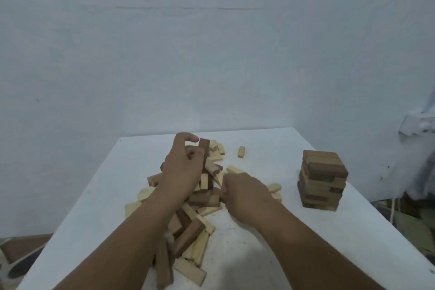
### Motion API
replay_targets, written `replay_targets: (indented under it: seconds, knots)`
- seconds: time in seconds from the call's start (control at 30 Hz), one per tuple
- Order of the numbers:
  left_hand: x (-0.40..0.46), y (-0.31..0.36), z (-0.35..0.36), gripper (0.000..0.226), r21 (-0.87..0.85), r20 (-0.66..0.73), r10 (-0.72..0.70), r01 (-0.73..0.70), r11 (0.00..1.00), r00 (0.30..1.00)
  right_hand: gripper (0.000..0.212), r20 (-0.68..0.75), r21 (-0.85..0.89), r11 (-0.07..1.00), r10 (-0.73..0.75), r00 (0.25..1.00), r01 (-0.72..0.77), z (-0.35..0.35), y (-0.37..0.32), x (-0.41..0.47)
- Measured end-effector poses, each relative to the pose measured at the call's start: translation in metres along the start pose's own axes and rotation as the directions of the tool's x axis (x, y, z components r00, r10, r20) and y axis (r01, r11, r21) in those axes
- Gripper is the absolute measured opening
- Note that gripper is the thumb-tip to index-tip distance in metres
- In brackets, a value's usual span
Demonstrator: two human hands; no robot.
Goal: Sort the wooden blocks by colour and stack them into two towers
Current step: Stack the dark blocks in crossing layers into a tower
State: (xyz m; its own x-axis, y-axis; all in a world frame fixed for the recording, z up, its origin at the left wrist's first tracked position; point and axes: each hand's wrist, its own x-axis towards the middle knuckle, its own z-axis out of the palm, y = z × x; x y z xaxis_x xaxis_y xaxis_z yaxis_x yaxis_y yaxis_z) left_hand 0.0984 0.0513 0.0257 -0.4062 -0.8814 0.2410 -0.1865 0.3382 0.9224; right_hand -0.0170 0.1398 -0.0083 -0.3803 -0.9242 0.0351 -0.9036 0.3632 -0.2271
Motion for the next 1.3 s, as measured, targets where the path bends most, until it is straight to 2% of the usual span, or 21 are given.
replay_targets:
  seconds: [0.07, 0.13, 0.27, 0.37, 0.43, 0.5, 0.57, 0.67, 0.77, 0.83, 0.93, 1.0, 1.07, 1.13, 1.2, 1.3]
  knots:
    - [-0.034, 0.008, -0.001, 0.018, -0.081, 0.031, -0.065, 0.067, 0.994, 0.997, 0.015, -0.062, 0.063, 0.998, 0.032, 0.998, -0.028, 0.000, 0.000, -0.013]
    - [-0.063, 0.014, 0.002, 0.020, -0.157, 0.059, -0.072, 0.081, 0.984, 0.996, 0.025, -0.086, 0.142, 0.987, 0.093, 0.992, -0.081, -0.009, 0.000, -0.031]
    - [-0.102, 0.010, 0.018, 0.010, 0.018, 0.118, -0.032, 0.031, 0.999, 0.993, 0.017, -0.063, 0.285, 0.943, 0.197, 0.978, -0.171, -0.025, 0.014, -0.083]
    - [-0.121, -0.002, 0.032, 0.017, 0.188, 0.161, -0.071, 0.040, 0.981, 0.984, 0.015, -0.003, 0.325, 0.912, 0.267, 0.964, -0.252, -0.019, 0.033, -0.118]
    - [-0.129, -0.008, 0.039, 0.017, 0.205, 0.191, -0.084, 0.044, 0.978, 0.978, 0.017, 0.007, 0.378, 0.885, 0.290, 0.957, -0.271, -0.012, 0.044, -0.133]
    - [-0.132, -0.011, 0.044, 0.015, 0.218, 0.197, -0.061, 0.017, 0.976, 0.979, 0.019, -0.026, 0.447, 0.864, 0.272, 0.962, -0.232, -0.010, 0.052, -0.143]
    - [-0.134, -0.013, 0.048, 0.016, 0.266, 0.184, 0.020, -0.069, 0.961, 0.983, 0.020, -0.051, 0.492, 0.846, 0.262, 0.964, -0.204, -0.013, 0.059, -0.148]
    - [-0.137, -0.012, 0.051, 0.020, 0.331, 0.159, 0.129, -0.176, 0.927, 0.979, 0.037, -0.049, 0.517, 0.832, 0.265, 0.963, -0.203, -0.014, 0.068, -0.150]
    - [-0.135, -0.015, 0.052, 0.025, 0.453, 0.209, 0.114, -0.199, 0.869, 0.971, 0.049, -0.081, 0.556, 0.808, 0.287, 0.954, -0.196, -0.009, 0.071, -0.145]
    - [-0.134, -0.018, 0.052, 0.028, 0.492, 0.221, 0.120, -0.217, 0.843, 0.968, 0.044, -0.152, 0.551, 0.816, 0.301, 0.941, -0.172, -0.004, 0.072, -0.142]
    - [-0.133, -0.022, 0.050, 0.026, 0.479, 0.271, 0.171, -0.286, 0.830, 0.947, 0.018, -0.259, 0.400, 0.909, 0.231, 0.938, -0.113, 0.004, 0.076, -0.139]
    - [-0.130, -0.023, 0.049, 0.016, 0.466, 0.328, 0.198, -0.340, 0.817, 0.924, 0.010, -0.287, 0.329, 0.939, 0.196, 0.938, -0.096, 0.008, 0.078, -0.137]
    - [-0.126, -0.026, 0.049, 0.019, 0.454, 0.352, 0.245, -0.394, 0.799, 0.903, 0.011, -0.299, 0.332, 0.940, 0.182, 0.937, -0.076, 0.011, 0.079, -0.136]
    - [-0.122, -0.036, 0.050, 0.034, 0.402, 0.338, 0.364, -0.483, 0.778, 0.868, 0.018, -0.287, 0.336, 0.941, 0.142, 0.948, -0.039, 0.012, 0.077, -0.136]
    - [-0.120, -0.043, 0.052, 0.048, 0.373, 0.341, 0.408, -0.520, 0.768, 0.847, 0.025, -0.271, 0.348, 0.937, 0.072, 0.960, 0.028, 0.012, 0.076, -0.137]
    - [-0.114, -0.065, 0.053, 0.044, 0.300, 0.350, 0.503, -0.603, 0.739, 0.790, 0.040, -0.216, 0.391, 0.918, 0.014, 0.976, 0.073, 0.013, 0.075, -0.138]
